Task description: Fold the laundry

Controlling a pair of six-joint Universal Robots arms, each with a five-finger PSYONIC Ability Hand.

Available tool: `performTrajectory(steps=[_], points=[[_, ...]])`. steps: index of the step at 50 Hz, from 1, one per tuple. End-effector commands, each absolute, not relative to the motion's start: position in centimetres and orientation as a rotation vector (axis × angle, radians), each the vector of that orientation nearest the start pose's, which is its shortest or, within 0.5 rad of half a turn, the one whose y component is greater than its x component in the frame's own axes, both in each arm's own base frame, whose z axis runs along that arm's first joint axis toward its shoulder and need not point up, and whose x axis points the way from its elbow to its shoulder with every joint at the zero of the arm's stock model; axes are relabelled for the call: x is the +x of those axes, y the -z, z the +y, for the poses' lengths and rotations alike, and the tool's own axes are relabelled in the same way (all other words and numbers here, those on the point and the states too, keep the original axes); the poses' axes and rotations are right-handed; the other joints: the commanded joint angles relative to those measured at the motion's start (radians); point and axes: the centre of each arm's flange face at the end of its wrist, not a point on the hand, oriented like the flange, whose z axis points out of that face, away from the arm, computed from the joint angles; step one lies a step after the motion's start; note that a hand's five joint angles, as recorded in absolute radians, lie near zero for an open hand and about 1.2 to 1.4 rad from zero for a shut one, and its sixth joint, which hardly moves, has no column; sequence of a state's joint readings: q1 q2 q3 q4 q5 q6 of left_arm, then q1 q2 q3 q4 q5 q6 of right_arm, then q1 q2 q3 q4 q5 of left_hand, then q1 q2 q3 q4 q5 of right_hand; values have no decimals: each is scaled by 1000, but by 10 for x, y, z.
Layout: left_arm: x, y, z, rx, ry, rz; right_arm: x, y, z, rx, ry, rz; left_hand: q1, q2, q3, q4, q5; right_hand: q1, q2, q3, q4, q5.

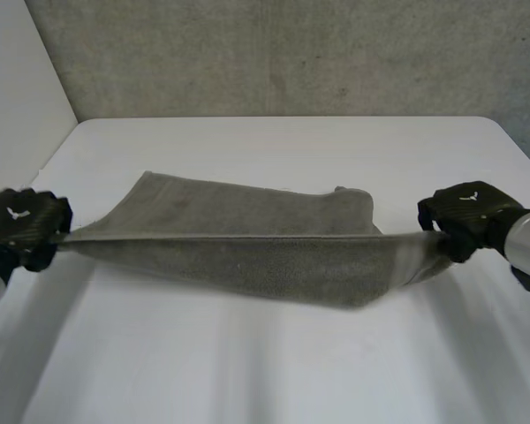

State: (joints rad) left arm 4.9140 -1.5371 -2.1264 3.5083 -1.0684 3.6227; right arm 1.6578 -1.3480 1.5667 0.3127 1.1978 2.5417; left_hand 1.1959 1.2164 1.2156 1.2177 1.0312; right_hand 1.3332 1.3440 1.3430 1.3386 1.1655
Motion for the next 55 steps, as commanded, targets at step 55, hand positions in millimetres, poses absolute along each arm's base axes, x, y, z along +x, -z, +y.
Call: performTrajectory(steps=[55], points=[[-194, -399, -366, 451, 2906, 1447, 229, -414, -362, -813, 2781, 1538, 200, 180, 181, 179, 191, 63, 52, 53, 58, 56]])
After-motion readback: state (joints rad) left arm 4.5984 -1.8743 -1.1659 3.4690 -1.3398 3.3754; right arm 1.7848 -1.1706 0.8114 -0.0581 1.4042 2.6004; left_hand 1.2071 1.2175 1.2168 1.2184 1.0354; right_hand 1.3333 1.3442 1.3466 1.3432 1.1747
